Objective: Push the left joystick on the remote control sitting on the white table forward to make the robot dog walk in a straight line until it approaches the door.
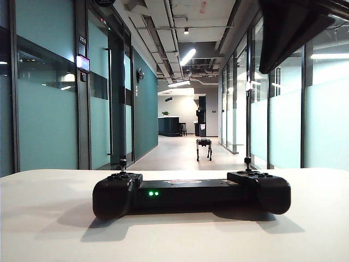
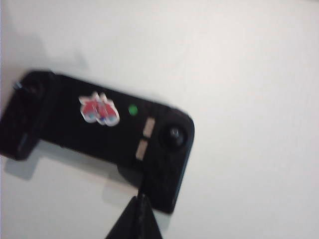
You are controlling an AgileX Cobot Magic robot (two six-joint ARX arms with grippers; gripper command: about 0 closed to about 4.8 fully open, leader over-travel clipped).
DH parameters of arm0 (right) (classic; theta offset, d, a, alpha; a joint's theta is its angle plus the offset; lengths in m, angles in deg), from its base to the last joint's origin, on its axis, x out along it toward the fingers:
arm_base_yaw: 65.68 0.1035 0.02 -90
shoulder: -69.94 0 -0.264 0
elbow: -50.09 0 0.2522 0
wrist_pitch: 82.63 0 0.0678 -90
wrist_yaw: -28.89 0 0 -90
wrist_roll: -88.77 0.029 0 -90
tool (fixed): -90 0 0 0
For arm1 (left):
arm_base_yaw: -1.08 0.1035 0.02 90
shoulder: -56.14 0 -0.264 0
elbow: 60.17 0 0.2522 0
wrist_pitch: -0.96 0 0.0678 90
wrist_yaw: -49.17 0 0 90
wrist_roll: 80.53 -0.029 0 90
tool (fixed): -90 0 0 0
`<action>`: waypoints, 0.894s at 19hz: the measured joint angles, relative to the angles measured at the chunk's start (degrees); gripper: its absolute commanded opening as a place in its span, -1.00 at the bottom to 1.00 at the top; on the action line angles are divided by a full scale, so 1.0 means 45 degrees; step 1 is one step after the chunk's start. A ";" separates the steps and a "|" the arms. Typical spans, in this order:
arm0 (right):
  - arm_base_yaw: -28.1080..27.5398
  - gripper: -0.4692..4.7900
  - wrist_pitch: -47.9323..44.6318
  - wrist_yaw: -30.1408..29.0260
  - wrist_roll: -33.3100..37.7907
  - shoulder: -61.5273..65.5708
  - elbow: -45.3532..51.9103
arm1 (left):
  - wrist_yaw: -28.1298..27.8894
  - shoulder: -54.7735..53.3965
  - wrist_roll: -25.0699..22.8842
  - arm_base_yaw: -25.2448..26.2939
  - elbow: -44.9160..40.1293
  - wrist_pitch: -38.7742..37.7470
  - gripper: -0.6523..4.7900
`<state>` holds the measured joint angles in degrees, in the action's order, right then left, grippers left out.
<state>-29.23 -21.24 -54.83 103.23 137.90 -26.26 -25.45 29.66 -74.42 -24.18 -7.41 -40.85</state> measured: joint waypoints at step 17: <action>0.0000 -0.84 -0.3283 0.0029 -0.1428 -0.2312 0.2565 | -0.1783 0.4687 -0.0325 0.0000 -0.4925 0.3041 -0.78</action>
<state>-29.23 -36.01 -54.69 96.81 127.50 -14.72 -33.47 50.75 -75.88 -24.18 -29.57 -27.17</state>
